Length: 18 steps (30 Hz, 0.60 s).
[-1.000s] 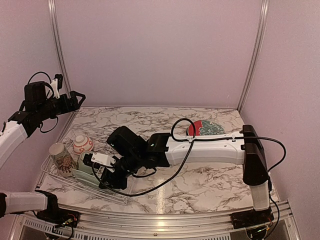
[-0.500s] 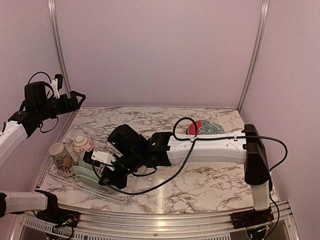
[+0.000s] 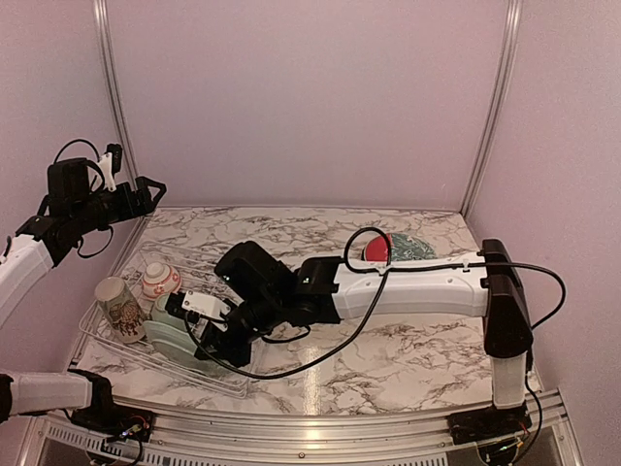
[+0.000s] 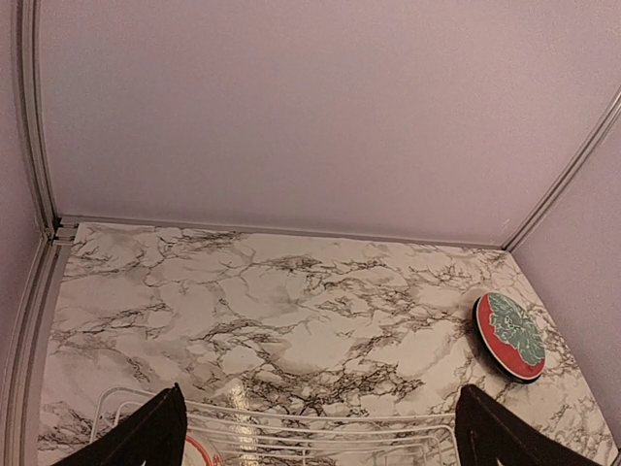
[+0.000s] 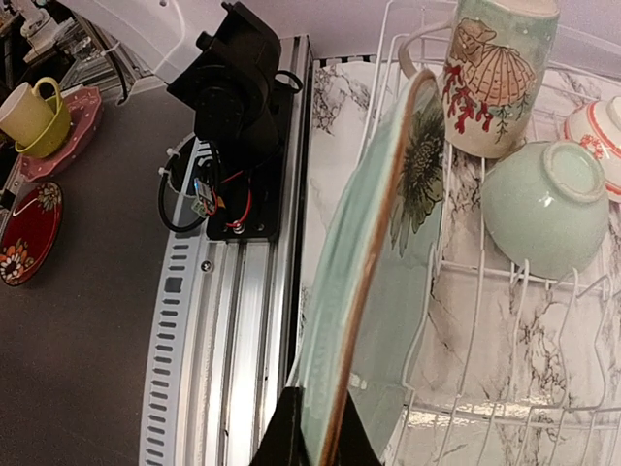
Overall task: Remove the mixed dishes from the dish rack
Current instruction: Grab the plate from the dish rack.
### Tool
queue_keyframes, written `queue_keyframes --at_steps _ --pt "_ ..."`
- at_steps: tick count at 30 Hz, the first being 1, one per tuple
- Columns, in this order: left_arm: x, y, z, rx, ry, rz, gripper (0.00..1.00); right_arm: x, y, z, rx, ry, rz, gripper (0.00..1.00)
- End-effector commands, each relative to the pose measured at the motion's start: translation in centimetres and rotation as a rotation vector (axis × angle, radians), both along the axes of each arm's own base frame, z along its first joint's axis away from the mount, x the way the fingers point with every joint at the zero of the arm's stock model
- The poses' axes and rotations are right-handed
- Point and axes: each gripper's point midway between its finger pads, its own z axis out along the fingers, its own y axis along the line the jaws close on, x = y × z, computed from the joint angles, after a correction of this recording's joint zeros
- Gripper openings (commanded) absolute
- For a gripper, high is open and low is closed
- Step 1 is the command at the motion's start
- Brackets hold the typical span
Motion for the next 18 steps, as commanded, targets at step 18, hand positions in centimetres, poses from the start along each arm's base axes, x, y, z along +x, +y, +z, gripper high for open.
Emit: queue_keyframes --at_steps 18 --pt "0.3 0.1 -0.5 -0.003 0.007 -0.003 0.99 2.6 -2.7 15.9 0.415 -0.138 -0.055 0.0"
